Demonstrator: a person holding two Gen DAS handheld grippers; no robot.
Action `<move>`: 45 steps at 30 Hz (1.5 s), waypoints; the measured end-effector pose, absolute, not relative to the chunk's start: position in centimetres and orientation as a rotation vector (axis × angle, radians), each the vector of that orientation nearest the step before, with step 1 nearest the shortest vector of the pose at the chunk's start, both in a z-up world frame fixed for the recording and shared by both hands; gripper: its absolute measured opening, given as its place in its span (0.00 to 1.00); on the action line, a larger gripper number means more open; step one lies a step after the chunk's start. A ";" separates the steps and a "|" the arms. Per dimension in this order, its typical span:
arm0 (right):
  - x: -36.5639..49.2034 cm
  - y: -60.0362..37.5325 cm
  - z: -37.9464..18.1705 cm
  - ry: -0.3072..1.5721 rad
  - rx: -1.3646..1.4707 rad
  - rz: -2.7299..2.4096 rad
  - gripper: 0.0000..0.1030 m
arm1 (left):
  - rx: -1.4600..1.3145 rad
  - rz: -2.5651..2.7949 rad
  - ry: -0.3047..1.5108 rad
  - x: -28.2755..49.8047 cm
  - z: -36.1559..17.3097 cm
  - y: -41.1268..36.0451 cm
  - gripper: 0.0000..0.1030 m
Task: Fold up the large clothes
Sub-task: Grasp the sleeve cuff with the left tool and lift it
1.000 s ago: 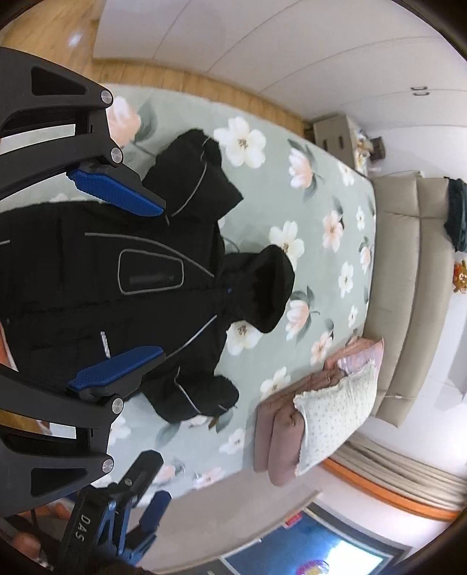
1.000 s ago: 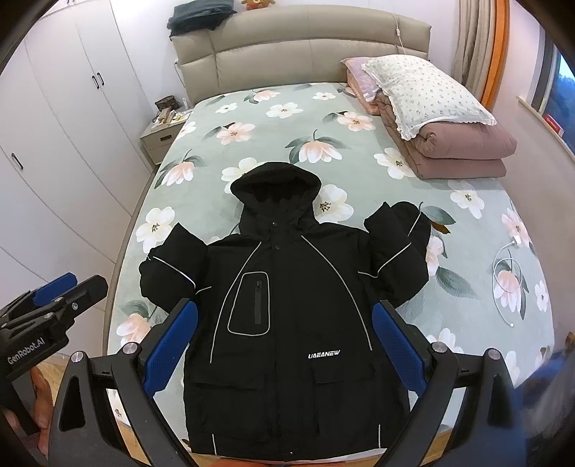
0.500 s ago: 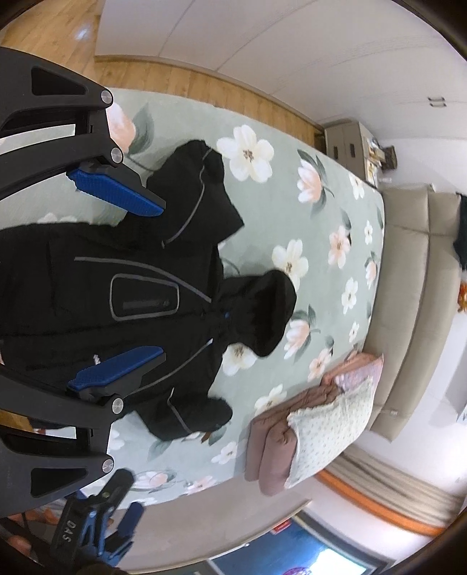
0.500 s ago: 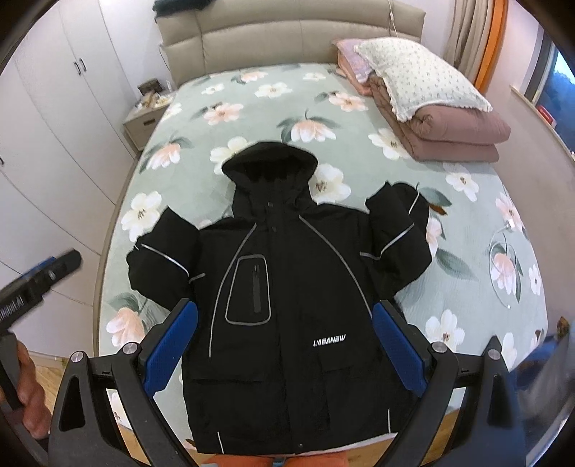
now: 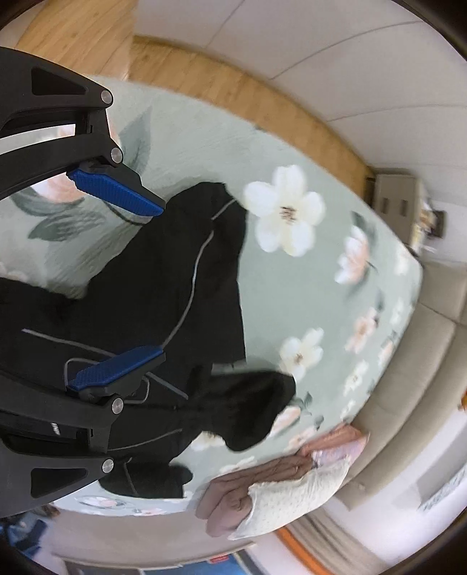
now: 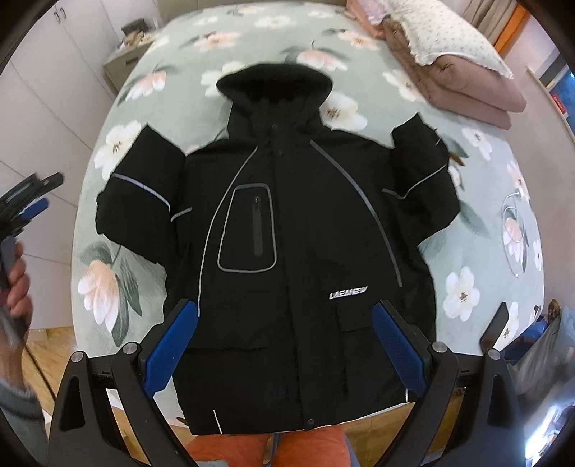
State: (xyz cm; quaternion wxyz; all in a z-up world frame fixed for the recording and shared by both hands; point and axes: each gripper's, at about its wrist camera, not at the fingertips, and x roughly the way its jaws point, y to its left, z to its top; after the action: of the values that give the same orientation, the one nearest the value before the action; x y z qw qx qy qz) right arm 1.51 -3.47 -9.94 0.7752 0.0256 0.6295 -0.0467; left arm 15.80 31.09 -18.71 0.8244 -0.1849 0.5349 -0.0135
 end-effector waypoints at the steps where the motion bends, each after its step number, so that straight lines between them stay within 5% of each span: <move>1: 1.6 -3.2 -10.4 1.369 0.051 -0.103 0.96 | -0.412 -0.023 1.145 16.3 -20.0 31.8 0.74; 16: 1.1 -0.3 -15.7 1.522 -0.025 -0.109 0.96 | -0.880 0.177 1.292 24.0 -40.6 41.5 0.74; 18: 1.1 0.0 -16.0 1.534 -0.029 -0.104 0.96 | -0.854 0.173 1.276 24.3 -40.5 41.1 0.74; 20: 1.1 0.5 -16.4 1.545 -0.036 -0.098 0.96 | -0.825 0.151 1.249 24.7 -40.2 40.4 0.54; 21: 1.1 0.7 -16.5 1.547 -0.039 -0.094 0.96 | -0.798 0.147 1.267 25.1 -40.3 39.9 0.35; 24: 1.0 1.4 -16.6 1.548 -0.055 -0.079 0.96 | -0.743 0.135 1.249 25.3 -39.7 39.3 0.17; 33: 1.2 1.8 -16.5 1.533 -0.053 -0.061 0.96 | -0.511 0.685 1.165 17.7 -34.1 44.6 0.15; 38: 0.9 2.2 -17.1 1.543 -0.057 -0.029 0.96 | -0.517 0.581 1.170 16.6 -35.0 46.0 0.15; 45: 0.5 2.6 -16.3 1.509 -0.076 0.022 0.96 | -0.472 0.319 0.987 15.6 -26.5 40.2 0.14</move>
State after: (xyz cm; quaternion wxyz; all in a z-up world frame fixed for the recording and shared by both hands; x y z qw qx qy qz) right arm 0.48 2.59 -16.26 0.7279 -0.0347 0.6848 0.0100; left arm 15.57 40.20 -26.48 0.8420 -0.2236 0.4672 0.1509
